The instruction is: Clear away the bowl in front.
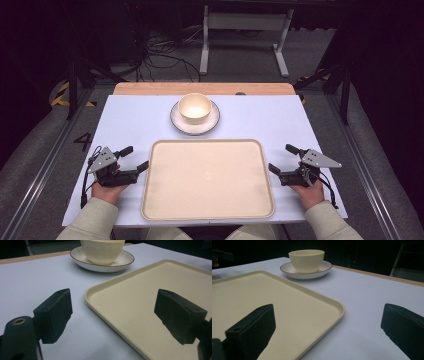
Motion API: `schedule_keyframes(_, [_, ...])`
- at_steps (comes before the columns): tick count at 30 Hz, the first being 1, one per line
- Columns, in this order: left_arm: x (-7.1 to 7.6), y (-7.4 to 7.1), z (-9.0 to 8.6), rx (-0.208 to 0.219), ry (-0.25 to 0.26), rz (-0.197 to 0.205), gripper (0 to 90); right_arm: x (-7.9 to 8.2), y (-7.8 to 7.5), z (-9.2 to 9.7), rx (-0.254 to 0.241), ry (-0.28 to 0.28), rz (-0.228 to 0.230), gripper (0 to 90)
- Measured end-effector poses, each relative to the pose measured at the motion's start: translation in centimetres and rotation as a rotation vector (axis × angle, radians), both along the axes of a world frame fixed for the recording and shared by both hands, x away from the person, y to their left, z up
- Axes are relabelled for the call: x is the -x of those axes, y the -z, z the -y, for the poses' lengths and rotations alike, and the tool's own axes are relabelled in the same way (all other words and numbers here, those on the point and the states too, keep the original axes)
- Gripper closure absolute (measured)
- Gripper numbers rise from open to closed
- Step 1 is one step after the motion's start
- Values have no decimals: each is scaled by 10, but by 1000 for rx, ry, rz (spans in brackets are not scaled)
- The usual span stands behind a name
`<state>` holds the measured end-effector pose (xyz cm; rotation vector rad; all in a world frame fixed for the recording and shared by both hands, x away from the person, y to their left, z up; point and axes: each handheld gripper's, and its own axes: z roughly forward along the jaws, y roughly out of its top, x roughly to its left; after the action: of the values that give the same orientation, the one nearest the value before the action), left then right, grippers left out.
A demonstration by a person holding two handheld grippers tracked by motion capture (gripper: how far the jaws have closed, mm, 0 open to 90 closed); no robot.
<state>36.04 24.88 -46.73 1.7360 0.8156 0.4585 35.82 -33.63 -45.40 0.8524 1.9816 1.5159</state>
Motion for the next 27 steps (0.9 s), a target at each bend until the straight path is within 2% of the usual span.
schedule_keyframes(9, [0, 0, 1, -1, -2, -1, 157, 0, 0, 3, -20, 6, 6, 0])
schedule_keyframes(20, [0, 0, 1, -3, -4, 0, 157, -1, 0, 8, -73, 38, 4, 0])
schedule_keyframes(27, [1, -3, 2, 2, -2, 4, 158, -1, 0, 8, -83, 44, 2, 0])
